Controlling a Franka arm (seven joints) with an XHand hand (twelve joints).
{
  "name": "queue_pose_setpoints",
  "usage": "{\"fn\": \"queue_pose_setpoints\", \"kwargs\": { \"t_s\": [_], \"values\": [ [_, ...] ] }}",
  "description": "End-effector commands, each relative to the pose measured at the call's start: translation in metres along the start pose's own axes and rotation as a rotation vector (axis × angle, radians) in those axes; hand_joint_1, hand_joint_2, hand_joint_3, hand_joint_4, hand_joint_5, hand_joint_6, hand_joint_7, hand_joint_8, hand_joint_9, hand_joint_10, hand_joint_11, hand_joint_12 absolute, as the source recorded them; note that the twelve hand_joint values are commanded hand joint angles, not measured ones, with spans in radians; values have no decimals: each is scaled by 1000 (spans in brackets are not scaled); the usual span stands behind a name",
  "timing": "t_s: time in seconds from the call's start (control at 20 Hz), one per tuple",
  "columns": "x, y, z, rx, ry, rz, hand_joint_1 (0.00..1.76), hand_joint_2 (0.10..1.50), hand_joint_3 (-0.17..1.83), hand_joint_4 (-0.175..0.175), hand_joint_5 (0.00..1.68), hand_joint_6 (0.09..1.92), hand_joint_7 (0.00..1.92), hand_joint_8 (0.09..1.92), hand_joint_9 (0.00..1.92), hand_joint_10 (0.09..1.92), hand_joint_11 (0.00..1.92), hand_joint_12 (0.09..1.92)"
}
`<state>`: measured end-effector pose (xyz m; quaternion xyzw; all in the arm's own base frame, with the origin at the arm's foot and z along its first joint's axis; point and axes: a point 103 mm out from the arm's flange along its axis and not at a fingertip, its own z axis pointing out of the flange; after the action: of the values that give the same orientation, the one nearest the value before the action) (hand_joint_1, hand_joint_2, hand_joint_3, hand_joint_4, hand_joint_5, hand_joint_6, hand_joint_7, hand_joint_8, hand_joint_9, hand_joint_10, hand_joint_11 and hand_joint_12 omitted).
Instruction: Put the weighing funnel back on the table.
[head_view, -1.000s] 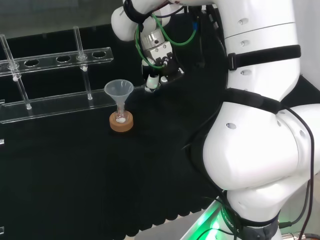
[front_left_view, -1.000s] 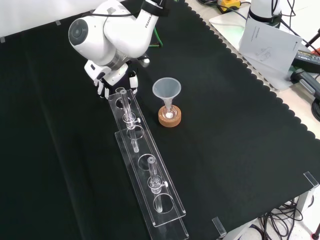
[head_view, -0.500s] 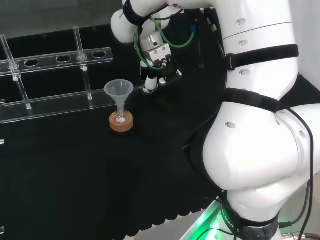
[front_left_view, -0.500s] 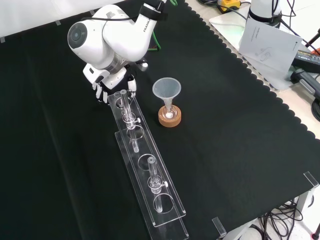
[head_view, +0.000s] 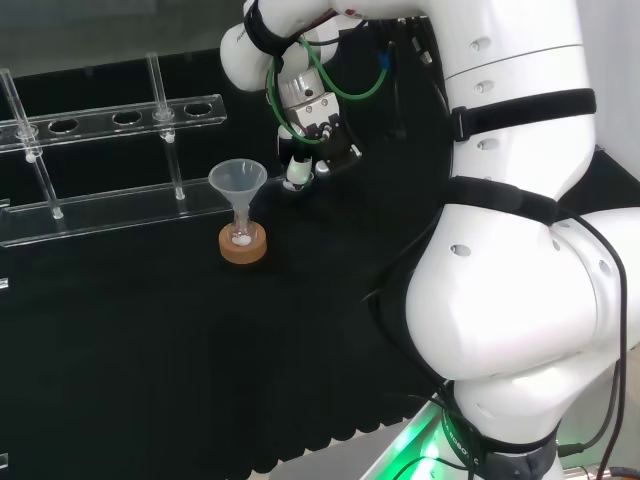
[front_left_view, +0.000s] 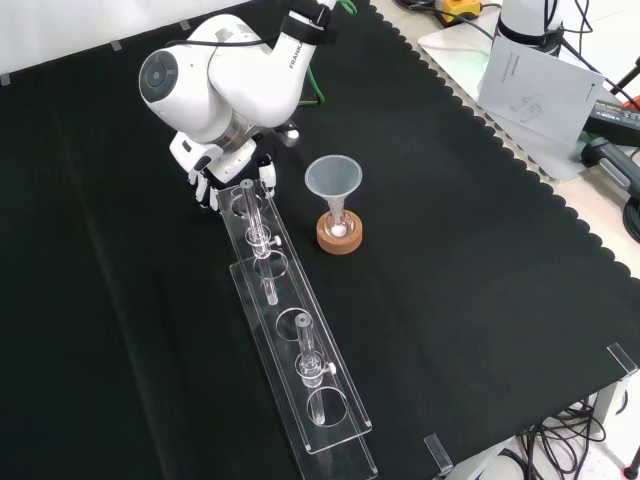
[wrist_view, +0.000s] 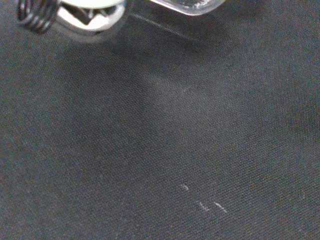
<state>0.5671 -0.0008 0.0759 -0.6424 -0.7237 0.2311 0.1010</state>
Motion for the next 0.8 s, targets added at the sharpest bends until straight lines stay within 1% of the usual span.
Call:
{"fn": "queue_pose_setpoints", "kwargs": {
  "t_s": [0.05, 0.1, 0.15, 0.2, 0.25, 0.3, 0.35, 0.45, 0.55, 0.8],
  "values": [
    [-1, -4, -1, -4, 18, -1, 850, 795, 381, 88, 1002, 731, 492, 717, 854, 432, 646, 1151],
    [-1, -6, -1, -6, 25, -6, 809, 778, 367, 53, 887, 716, 436, 725, 812, 448, 629, 1159],
    [-1, -8, -3, -8, 27, -10, 772, 759, 354, 20, 711, 681, 373, 729, 760, 467, 598, 1178],
    [-1, -10, -5, -7, 30, -16, 739, 741, 342, -2, 555, 627, 304, 726, 702, 488, 549, 1208],
    [-2, -12, -6, -8, 33, -21, 707, 724, 329, -13, 445, 559, 243, 720, 634, 513, 491, 1246],
    [-2, -15, -8, -12, 31, -26, 680, 710, 316, -19, 379, 480, 192, 713, 569, 549, 438, 1277],
    [-1, -18, -10, -12, 27, -29, 658, 695, 299, -24, 329, 392, 140, 703, 505, 587, 389, 1303],
    [-1, -24, -12, -2, 23, -33, 630, 675, 266, -27, 283, 243, 72, 689, 413, 651, 330, 1327],
    [-1, -32, -16, -16, 21, -33, 610, 659, 236, -28, 256, 145, 22, 672, 351, 681, 284, 1344],
    [-7, -58, -36, -69, 25, -19, 594, 650, 217, -27, 241, 92, 10, 662, 318, 691, 252, 1350]
  ]
}}
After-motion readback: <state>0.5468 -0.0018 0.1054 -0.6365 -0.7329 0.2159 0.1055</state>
